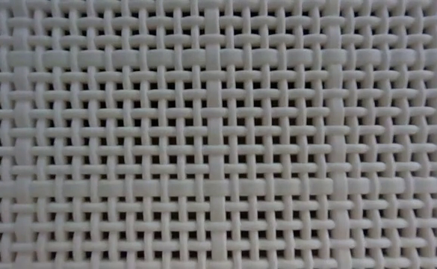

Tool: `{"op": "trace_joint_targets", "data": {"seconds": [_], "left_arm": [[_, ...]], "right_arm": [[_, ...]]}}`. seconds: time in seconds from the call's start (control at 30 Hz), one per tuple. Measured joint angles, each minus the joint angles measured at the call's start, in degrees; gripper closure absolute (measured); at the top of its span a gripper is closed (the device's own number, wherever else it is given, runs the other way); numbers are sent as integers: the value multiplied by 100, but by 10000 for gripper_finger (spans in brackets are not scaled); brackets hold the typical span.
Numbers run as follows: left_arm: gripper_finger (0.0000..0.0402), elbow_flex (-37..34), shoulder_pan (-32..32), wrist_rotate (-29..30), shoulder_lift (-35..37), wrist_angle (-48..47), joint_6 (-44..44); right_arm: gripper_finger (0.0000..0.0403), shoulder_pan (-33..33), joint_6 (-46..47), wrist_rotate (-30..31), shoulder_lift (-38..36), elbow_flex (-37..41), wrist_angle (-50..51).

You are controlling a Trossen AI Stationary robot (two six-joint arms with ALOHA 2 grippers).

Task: Sort clothes
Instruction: Put the white shirt into the blue bin, then adjust the blue long sleeve shirt in the white bin

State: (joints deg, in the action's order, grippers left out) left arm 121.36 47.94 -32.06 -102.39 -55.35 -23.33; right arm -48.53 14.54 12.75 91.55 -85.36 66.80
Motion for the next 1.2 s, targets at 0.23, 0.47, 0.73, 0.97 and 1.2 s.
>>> {"op": "trace_joint_targets", "data": {"seconds": [0.23, 0.47, 0.73, 0.97, 1.2], "left_arm": [[401, 0, 2, 5, 0, -1, -80], [401, -2, 102, 7, 0, -374, -264], [401, -120, 519, -206, -103, -1810, -597], [401, -1342, 704, -1092, -467, -2483, -1956], [401, -2695, 697, -1960, -1030, -2029, -2122]], "right_arm": [[394, -18, 151, -828, 497, 1470, -1351], [388, -20, 130, -969, 327, 1340, -1317], [346, -11, 429, -1627, -106, 148, 59], [266, -11, 645, -1644, -138, -529, 952], [207, -11, 828, -1637, -207, -705, 1067]]}}
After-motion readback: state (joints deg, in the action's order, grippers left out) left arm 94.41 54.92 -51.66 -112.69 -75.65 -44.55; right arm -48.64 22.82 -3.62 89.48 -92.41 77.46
